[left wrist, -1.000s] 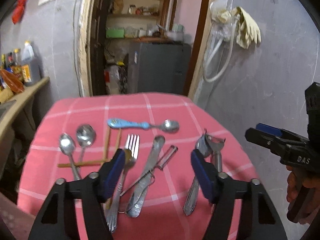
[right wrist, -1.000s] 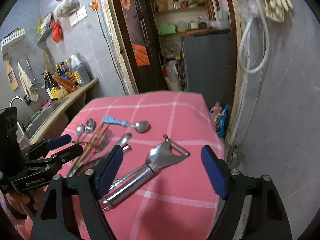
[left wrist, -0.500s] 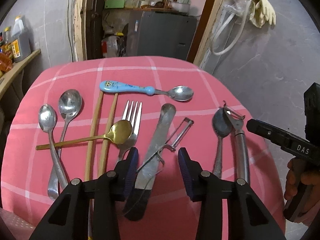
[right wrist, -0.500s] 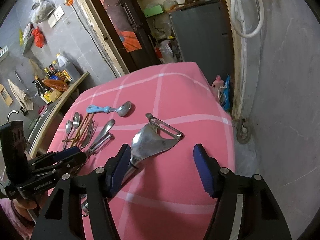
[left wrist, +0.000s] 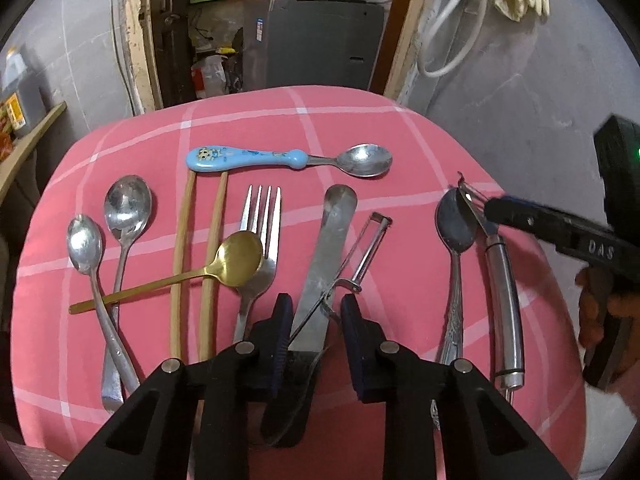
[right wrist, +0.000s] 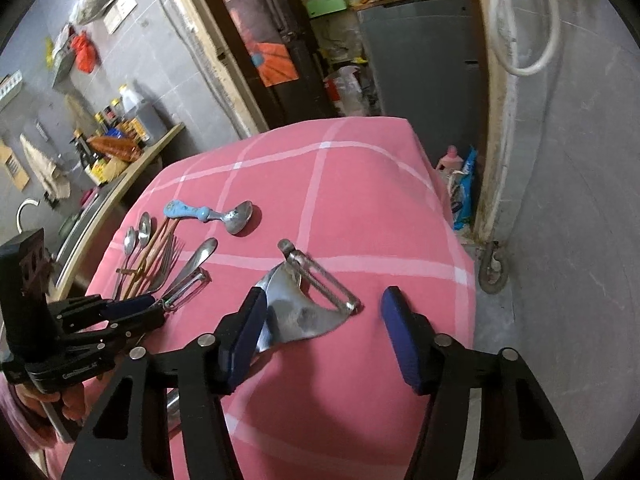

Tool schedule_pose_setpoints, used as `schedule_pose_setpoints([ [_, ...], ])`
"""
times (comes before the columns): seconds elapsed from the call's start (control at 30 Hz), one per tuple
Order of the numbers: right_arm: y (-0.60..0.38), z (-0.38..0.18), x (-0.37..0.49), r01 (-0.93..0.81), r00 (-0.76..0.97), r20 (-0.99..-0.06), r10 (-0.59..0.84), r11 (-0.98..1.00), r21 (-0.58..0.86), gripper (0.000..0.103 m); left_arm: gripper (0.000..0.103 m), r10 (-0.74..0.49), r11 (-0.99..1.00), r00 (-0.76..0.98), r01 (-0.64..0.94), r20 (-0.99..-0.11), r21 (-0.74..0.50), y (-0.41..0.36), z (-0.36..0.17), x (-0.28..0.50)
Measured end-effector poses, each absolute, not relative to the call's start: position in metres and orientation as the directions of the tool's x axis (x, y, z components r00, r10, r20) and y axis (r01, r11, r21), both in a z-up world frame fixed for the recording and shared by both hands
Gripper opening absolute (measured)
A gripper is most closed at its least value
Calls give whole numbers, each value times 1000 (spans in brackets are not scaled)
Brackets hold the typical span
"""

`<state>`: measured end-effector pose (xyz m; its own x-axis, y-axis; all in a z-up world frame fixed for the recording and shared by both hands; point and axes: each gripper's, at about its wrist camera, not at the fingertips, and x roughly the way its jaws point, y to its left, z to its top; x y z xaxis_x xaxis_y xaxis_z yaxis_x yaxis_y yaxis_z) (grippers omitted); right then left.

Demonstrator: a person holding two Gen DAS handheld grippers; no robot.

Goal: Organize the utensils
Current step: 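Close the left tool on the wire peeler while the right tool grasps the silver can opener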

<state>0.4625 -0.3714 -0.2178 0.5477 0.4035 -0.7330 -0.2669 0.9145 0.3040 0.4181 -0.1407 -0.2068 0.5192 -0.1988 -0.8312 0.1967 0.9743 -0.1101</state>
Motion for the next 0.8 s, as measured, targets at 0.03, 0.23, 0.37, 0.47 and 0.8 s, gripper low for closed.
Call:
schedule_pose_setpoints([
  [0.03, -371, -218, 465, -294, 536, -736, 414, 908, 297, 55, 23, -194, 975, 514, 198, -835, -104, -142, -206, 419],
  [0.23, -374, -215, 474, -447, 475, -741, 475, 855, 263, 53, 20, -207, 974, 480, 178, -852, -137, -141, -202, 419],
  [0.37, -372, -212, 478, -508, 441, -738, 511, 820, 264, 38, 19, -245, 969, 471, 156, -847, -193, -136, -198, 413],
  [0.47, -368, -213, 480, -532, 419, -747, 516, 806, 258, 28, 19, -254, 967, 477, 152, -842, -206, -136, -195, 408],
  [0.8, -368, -222, 488, -543, 330, -756, 565, 769, 338, 24, 18, -302, 951, 484, 94, -822, -294, -131, -188, 395],
])
